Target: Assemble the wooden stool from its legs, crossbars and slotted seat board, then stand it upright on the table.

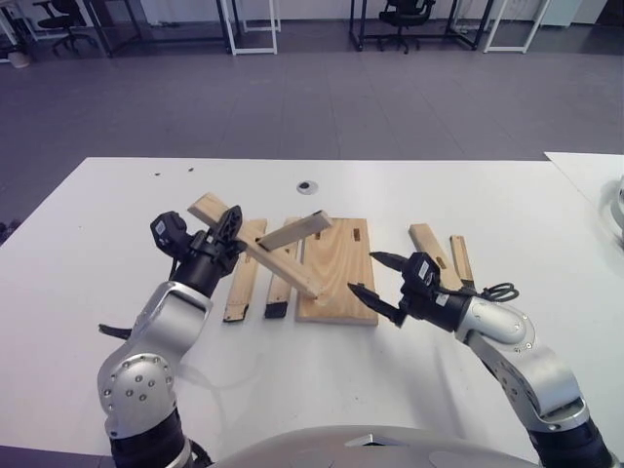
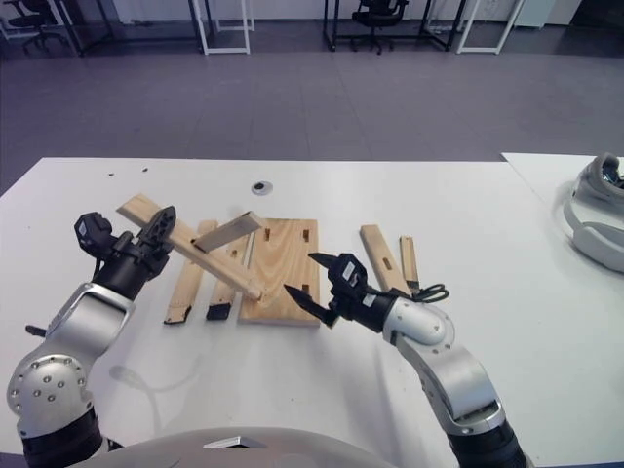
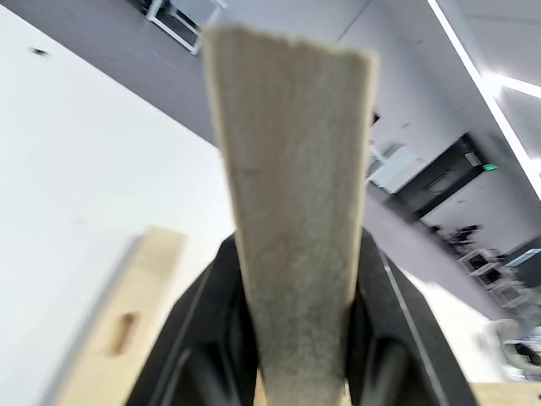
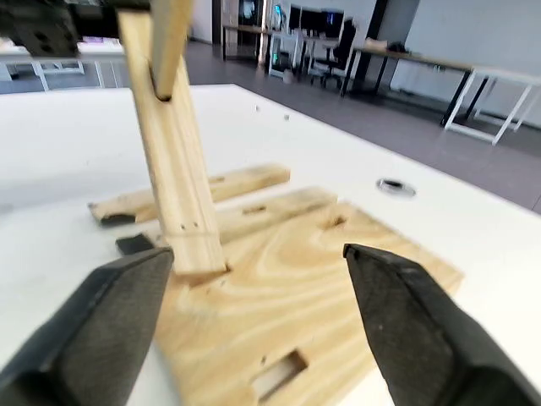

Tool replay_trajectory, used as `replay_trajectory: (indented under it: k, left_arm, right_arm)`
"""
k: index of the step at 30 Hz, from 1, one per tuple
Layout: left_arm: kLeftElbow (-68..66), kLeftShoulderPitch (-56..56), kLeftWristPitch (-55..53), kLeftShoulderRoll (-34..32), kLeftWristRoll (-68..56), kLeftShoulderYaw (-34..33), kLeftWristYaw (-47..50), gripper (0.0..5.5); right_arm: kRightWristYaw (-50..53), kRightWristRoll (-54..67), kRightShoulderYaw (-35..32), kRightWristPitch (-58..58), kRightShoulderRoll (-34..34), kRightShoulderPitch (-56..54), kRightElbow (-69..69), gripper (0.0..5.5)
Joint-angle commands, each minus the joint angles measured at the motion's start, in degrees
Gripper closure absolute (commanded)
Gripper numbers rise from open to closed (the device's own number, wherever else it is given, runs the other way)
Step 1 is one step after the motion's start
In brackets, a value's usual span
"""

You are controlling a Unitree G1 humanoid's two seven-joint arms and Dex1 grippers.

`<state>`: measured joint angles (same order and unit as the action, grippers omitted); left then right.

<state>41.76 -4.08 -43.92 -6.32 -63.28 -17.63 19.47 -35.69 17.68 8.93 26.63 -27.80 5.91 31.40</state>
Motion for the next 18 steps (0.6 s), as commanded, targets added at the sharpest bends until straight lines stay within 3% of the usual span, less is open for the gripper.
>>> replay_trajectory:
  k: [1,11,15,18]
  left_arm:
    - [3.15,-1.90,1.43,-1.26,8.37,4.70,1.67,4.48]
    - [0.18,-1.36,6.25,0.90,19.24,12.40,0.60,4.48]
    - [-0.25,-2.24,5.25,-1.74,25.45,17.01,-0.56,4.48]
    - [-1.01,-1.75,5.81,-1.70,29.59,20.34,-0.85,4.48]
  right_arm:
    - [4.79,-8.57,1.96,0.16,-1.37,-2.76,-8.02,1.73]
    - [4.66,-19.93,9.80,-2.08,-2.99,-3.54,-14.40,1.73]
    - [2.20,-13.25,8.23,-1.52,-0.03,-2.16,-8.50,1.73]
    - [3.80,-7.66,2.48,0.42,3.04,-2.89,-6.47,1.73]
